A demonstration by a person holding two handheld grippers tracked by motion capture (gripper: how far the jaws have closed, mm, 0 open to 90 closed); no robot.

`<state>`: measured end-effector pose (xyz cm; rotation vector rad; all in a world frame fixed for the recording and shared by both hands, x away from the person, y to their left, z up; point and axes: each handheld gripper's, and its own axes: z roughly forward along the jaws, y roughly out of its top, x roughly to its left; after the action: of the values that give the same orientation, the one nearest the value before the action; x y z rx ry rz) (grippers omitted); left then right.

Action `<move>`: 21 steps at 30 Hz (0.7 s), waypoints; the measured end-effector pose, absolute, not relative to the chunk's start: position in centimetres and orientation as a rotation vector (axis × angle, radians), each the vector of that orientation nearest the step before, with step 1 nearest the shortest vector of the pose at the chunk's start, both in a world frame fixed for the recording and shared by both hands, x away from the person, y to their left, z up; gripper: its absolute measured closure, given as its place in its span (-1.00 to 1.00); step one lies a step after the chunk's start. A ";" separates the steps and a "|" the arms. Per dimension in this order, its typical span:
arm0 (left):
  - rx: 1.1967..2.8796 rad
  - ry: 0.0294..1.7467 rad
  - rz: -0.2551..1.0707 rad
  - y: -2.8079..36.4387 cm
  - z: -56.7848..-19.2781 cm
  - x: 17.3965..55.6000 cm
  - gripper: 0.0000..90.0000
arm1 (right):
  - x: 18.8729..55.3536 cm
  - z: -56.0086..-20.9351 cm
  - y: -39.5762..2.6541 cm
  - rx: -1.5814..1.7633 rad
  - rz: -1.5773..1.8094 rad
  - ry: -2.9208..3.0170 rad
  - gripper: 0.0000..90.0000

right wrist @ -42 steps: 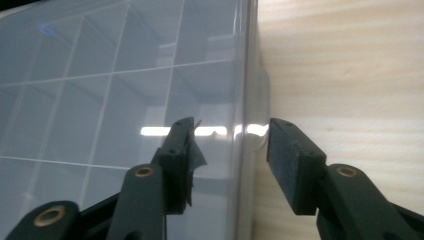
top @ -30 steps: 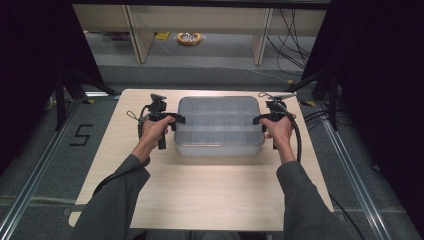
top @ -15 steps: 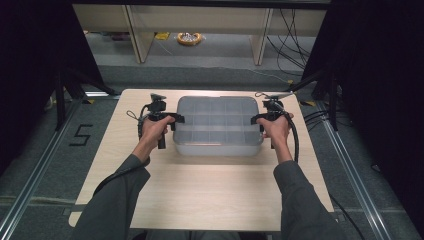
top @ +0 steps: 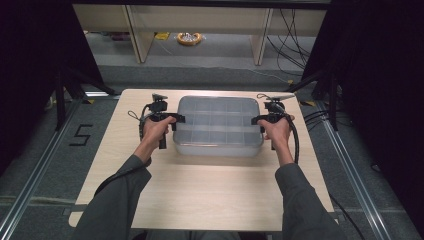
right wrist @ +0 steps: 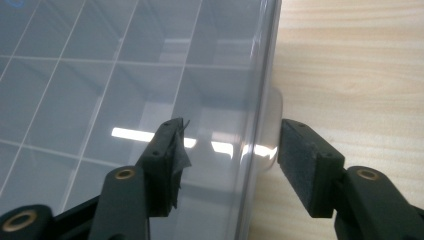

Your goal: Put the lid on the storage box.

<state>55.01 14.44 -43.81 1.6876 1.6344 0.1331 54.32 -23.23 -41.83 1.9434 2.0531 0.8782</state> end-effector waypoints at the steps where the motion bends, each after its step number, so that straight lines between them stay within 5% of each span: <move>1: 1.678 1.645 0.141 14.4 -43.8 55.1 0.09 | 54.6 -42.0 -23.5 1.868 0.877 2.079 0.03; 15: 1.640 1.670 0.117 14.4 -43.8 55.3 0.00 | 55.6 -42.2 -23.1 1.963 0.945 1.971 0.13; 21: 1.647 1.674 0.091 15.0 -43.5 54.9 -0.07 | 54.6 -41.1 -24.4 1.938 0.936 1.994 0.00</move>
<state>54.94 14.98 -43.54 1.6471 1.6743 0.0905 54.63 -24.36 -41.10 1.9385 1.9941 0.9355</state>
